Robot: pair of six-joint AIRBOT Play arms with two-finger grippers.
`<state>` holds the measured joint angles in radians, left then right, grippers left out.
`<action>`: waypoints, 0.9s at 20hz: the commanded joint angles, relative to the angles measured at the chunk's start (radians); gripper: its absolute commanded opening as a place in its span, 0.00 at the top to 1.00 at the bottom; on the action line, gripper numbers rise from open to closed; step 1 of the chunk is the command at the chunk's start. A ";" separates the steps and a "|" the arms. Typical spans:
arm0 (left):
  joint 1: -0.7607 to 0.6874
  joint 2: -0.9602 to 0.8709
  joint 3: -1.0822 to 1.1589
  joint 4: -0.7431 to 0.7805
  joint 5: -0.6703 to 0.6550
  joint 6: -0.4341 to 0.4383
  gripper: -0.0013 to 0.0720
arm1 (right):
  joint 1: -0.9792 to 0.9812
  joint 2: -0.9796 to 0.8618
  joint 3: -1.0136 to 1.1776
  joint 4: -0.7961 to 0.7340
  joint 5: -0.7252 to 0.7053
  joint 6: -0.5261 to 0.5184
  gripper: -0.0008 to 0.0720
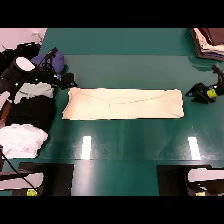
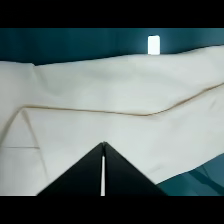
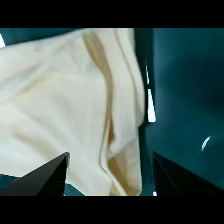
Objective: Fold the shirts.
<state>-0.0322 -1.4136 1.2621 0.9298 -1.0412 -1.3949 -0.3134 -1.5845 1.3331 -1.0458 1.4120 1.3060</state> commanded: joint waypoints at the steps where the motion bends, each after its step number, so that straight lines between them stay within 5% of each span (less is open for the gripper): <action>1: -0.033 -0.002 0.010 -0.076 0.002 0.015 0.95 | -0.088 -0.029 -0.127 0.092 0.011 -0.072 0.17; 6: -0.235 -0.028 0.011 -0.032 0.131 -0.001 0.95 | -0.028 -0.126 -0.191 0.231 -0.037 -0.123 0.18; 8: -0.305 -0.069 0.011 -0.034 0.201 -0.044 0.95 | 0.018 -0.134 -0.191 0.247 -0.079 -0.148 0.36; 10: -0.365 -0.117 0.013 -0.050 0.253 -0.048 0.95 | 0.051 -0.116 -0.191 0.256 -0.117 -0.165 0.89; 11: -0.393 -0.148 0.026 -0.050 0.255 -0.047 0.95 | 0.059 -0.095 -0.191 0.278 -0.121 -0.193 0.97; 18: -0.513 -0.376 0.252 -0.051 0.227 -0.049 0.95 | 0.195 0.121 0.038 0.346 -0.031 -0.127 0.97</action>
<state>-0.4980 -1.7046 1.4258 0.8806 -0.8135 -1.4406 -0.1852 -1.5414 1.2766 -0.7250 1.3453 1.1385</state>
